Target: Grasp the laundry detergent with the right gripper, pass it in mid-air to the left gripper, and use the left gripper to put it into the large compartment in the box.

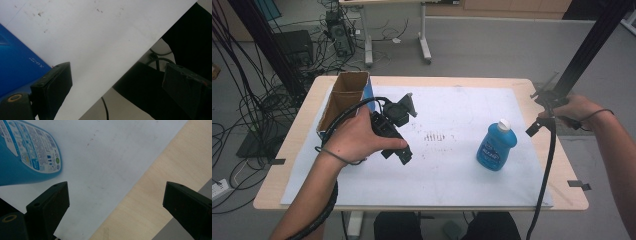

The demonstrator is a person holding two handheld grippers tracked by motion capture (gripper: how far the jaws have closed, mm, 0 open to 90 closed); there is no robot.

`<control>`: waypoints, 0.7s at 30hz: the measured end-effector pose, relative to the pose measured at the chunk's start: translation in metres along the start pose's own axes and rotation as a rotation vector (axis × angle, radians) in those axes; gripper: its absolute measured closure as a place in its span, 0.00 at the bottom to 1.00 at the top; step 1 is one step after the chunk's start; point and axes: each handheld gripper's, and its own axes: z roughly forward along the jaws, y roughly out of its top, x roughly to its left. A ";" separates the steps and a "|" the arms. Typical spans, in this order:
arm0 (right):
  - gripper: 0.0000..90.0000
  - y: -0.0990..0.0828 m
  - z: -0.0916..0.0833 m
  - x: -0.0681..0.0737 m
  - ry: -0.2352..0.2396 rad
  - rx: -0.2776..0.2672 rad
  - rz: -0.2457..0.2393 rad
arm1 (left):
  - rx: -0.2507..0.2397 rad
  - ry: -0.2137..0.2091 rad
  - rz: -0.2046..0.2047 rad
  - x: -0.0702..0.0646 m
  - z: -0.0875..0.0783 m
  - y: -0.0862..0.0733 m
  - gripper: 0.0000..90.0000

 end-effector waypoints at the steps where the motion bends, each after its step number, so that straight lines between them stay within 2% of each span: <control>1: 0.08 -0.003 0.001 0.001 -0.004 0.001 -0.004 | -0.001 0.000 0.000 0.000 0.000 0.000 0.10; 13: 0.07 -0.032 0.008 0.009 -0.005 -0.006 0.004 | -0.003 0.002 0.004 -0.001 -0.002 -0.003 0.10; 21: 0.07 -0.043 0.012 0.019 -0.004 -0.012 -0.006 | -0.002 0.002 0.003 -0.001 -0.001 -0.005 0.10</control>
